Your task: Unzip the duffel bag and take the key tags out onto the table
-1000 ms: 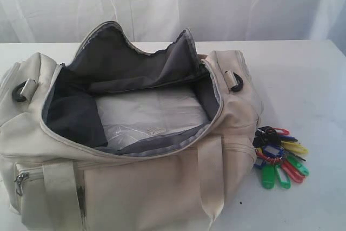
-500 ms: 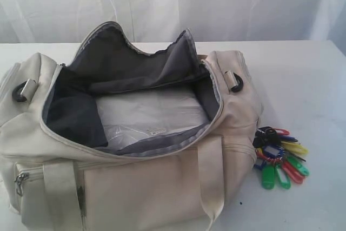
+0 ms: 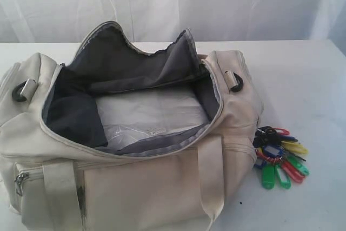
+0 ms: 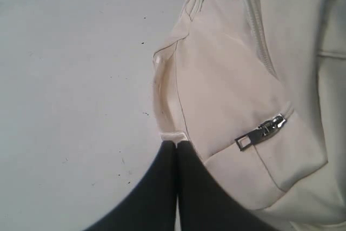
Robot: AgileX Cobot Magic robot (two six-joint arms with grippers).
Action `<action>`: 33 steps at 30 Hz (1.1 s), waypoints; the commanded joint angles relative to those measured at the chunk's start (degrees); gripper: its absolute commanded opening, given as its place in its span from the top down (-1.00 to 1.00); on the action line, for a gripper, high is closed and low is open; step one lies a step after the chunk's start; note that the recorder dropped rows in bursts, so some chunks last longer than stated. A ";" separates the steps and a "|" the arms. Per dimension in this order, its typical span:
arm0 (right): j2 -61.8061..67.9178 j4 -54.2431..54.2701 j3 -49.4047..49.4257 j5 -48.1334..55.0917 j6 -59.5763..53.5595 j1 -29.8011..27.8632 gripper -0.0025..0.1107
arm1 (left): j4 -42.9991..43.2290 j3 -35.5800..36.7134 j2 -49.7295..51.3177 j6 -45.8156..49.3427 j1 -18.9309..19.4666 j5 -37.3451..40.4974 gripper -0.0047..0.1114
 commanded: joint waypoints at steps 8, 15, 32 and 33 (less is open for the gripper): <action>-0.34 -5.27 0.32 -0.53 0.32 0.17 0.96 | 0.00 0.17 -0.23 -0.34 0.03 -0.20 0.92; -0.34 -13.48 0.32 -0.63 0.32 0.17 0.96 | 0.00 0.17 -0.23 -0.34 0.03 -0.20 0.92; -0.34 -15.95 0.32 -0.63 0.32 0.17 0.96 | 0.00 0.17 -0.23 -0.34 0.03 -0.20 0.92; -0.34 -15.95 0.32 -0.63 0.32 0.17 0.96 | 0.00 0.17 -0.23 -0.34 0.03 -0.20 0.92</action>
